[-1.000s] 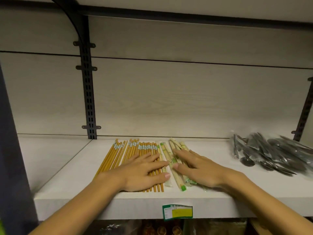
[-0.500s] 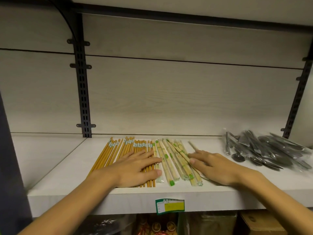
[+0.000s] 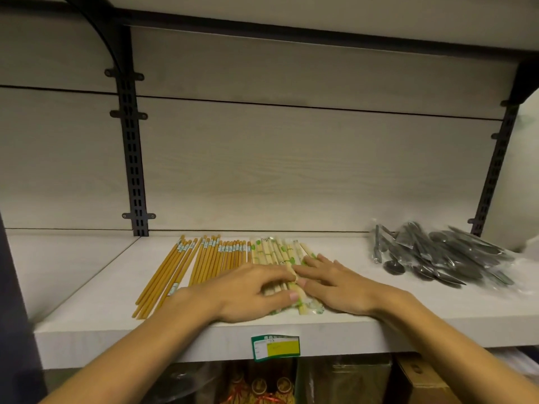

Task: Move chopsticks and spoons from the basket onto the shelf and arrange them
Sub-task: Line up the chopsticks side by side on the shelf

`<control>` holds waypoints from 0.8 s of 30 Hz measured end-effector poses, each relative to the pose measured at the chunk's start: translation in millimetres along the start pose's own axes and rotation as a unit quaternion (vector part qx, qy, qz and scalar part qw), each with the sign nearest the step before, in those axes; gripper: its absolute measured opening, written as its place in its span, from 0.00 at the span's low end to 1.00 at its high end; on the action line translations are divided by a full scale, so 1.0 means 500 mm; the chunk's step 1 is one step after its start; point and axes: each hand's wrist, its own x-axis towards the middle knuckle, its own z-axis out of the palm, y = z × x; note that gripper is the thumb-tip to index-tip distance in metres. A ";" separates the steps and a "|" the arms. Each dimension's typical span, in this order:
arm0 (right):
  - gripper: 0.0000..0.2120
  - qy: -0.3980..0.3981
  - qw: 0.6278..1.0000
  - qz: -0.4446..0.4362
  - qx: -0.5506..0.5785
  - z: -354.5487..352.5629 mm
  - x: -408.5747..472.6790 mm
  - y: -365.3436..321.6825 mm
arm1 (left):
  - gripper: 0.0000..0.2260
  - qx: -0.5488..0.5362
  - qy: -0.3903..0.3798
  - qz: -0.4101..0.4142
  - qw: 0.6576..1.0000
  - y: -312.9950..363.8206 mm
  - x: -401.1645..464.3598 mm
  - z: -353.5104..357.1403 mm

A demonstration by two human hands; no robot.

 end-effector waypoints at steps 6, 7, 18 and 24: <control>0.26 0.025 0.999 0.012 0.024 -0.025 -0.021 0.020 | 0.28 -0.036 0.007 -0.029 0.999 -0.022 -0.007 -0.008; 0.26 0.031 0.999 0.006 0.029 -0.026 -0.023 0.020 | 0.27 -0.040 0.017 -0.026 0.999 -0.019 -0.008 -0.006; 0.27 0.043 0.998 -0.025 0.028 -0.026 -0.007 -0.015 | 0.19 -0.045 0.022 -0.014 0.999 0.000 -0.011 -0.004; 0.26 0.019 0.999 0.010 0.035 -0.032 -0.007 0.016 | 0.10 -0.055 0.042 -0.031 0.997 -0.002 -0.012 -0.001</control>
